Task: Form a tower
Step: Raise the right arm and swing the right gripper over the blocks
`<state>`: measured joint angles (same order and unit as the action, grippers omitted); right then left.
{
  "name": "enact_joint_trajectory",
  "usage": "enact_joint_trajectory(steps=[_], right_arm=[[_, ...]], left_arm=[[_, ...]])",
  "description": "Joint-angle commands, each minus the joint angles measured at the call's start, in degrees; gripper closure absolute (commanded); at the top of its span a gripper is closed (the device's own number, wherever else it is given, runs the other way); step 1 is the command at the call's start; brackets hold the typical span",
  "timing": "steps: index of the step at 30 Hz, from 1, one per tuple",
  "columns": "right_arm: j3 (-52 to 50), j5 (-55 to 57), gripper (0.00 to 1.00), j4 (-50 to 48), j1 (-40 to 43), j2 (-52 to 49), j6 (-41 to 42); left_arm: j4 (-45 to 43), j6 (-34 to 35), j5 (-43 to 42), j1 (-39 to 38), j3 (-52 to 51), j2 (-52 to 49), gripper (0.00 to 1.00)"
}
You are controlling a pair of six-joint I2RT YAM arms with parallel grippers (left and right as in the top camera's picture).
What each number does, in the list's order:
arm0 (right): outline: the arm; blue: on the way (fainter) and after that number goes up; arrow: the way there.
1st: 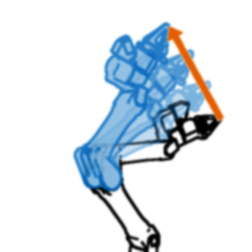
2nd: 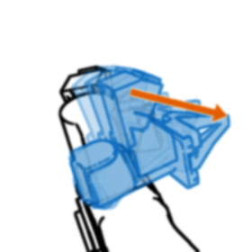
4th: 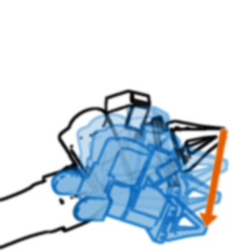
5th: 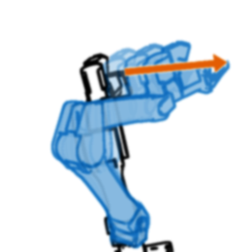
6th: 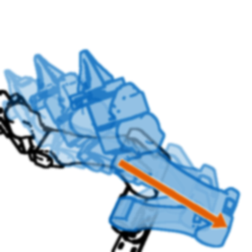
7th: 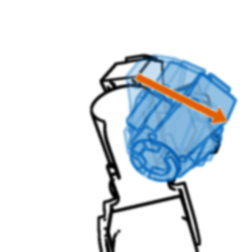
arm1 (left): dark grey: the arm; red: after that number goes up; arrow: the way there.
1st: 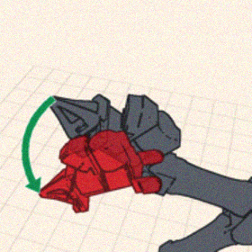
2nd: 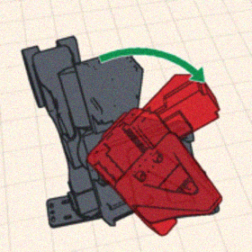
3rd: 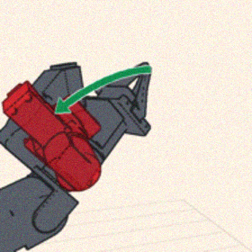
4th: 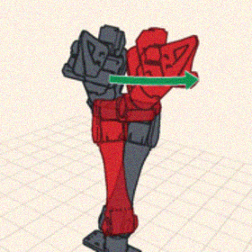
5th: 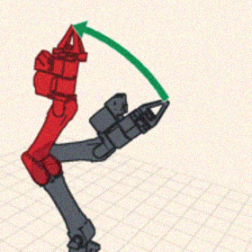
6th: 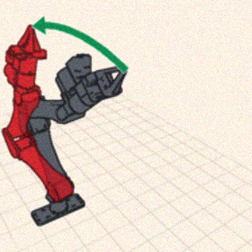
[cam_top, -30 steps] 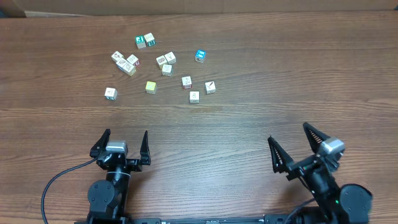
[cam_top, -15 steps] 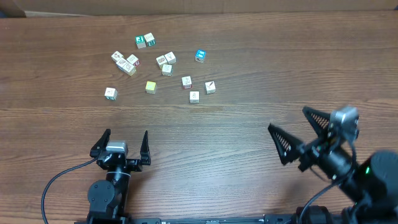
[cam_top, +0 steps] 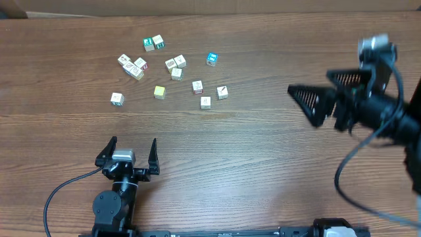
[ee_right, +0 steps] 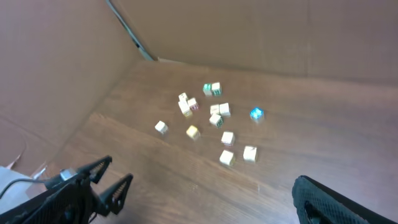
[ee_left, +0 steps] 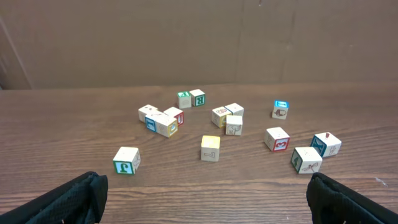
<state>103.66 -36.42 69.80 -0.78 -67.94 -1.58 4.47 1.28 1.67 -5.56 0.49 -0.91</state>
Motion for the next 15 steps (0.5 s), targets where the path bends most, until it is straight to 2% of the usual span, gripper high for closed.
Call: enact_joint_trajectory(steps=[1,4,10,15], right_arm=[[6.8,-3.0,0.0,0.3,0.2,-4.0,-3.0],[13.1,-3.2,0.0,1.1,0.2,-8.9,-3.0],[26.8,-3.4,0.0,9.0,0.2,-20.0,-3.0],[28.7,-3.3,0.0,12.0,0.2,-24.8,-3.0]], left_arm=[[-0.1,-0.9,-0.7,0.4,-0.2,0.7,0.0],[-0.1,-0.9,-0.7,0.4,-0.2,0.7,0.01],[-0.1,-0.9,-0.7,0.4,-0.2,0.7,0.0],[-0.1,-0.9,-0.7,0.4,-0.2,0.7,0.0]])
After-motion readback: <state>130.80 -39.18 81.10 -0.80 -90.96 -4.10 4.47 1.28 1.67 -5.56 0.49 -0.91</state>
